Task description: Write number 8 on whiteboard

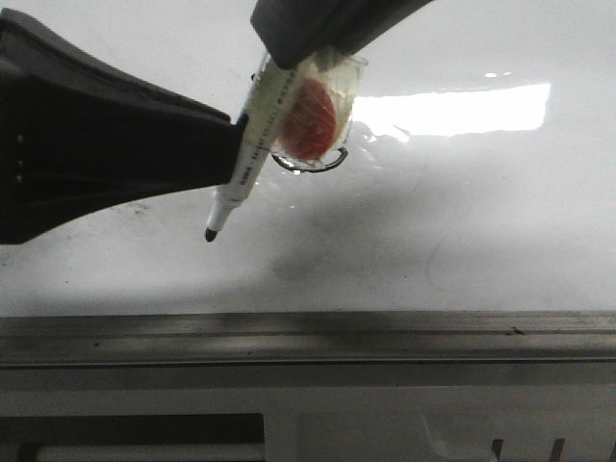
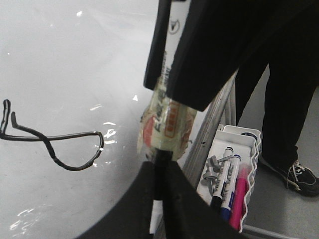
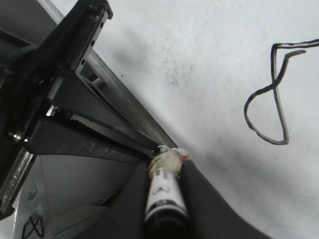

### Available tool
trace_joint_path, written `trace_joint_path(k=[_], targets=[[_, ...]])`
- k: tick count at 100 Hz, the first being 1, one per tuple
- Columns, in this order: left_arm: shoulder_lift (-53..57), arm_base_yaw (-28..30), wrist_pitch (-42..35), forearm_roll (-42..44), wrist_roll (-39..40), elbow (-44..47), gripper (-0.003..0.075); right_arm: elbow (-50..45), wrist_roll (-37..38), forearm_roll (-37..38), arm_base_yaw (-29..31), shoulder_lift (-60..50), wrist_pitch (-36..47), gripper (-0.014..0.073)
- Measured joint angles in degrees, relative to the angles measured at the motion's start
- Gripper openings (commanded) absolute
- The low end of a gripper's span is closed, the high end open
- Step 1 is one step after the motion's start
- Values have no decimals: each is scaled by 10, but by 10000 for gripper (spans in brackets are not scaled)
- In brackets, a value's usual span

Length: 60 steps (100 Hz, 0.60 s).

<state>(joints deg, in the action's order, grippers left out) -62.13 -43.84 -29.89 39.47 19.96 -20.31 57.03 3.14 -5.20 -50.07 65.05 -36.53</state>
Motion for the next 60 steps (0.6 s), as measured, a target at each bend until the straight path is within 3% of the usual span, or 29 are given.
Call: trace_joint_path(k=[10,32,41,53,60], targets=[[0,0,9,-1,0,0,276,0,0,-11,0,0,5,-63],[0,0,15,-7,0,-1,275,0,0,-31,0,0,10,-63],[0,0,16,-7,0,-1,190,0,0,-32,0,0,10,-63],[0,-1,14,-6,0,-1,-14,0,0,-30,0,0,18,-63],[0,-3,14,0,-3,-1,-20,0,1,-30,0,0,18,-63]])
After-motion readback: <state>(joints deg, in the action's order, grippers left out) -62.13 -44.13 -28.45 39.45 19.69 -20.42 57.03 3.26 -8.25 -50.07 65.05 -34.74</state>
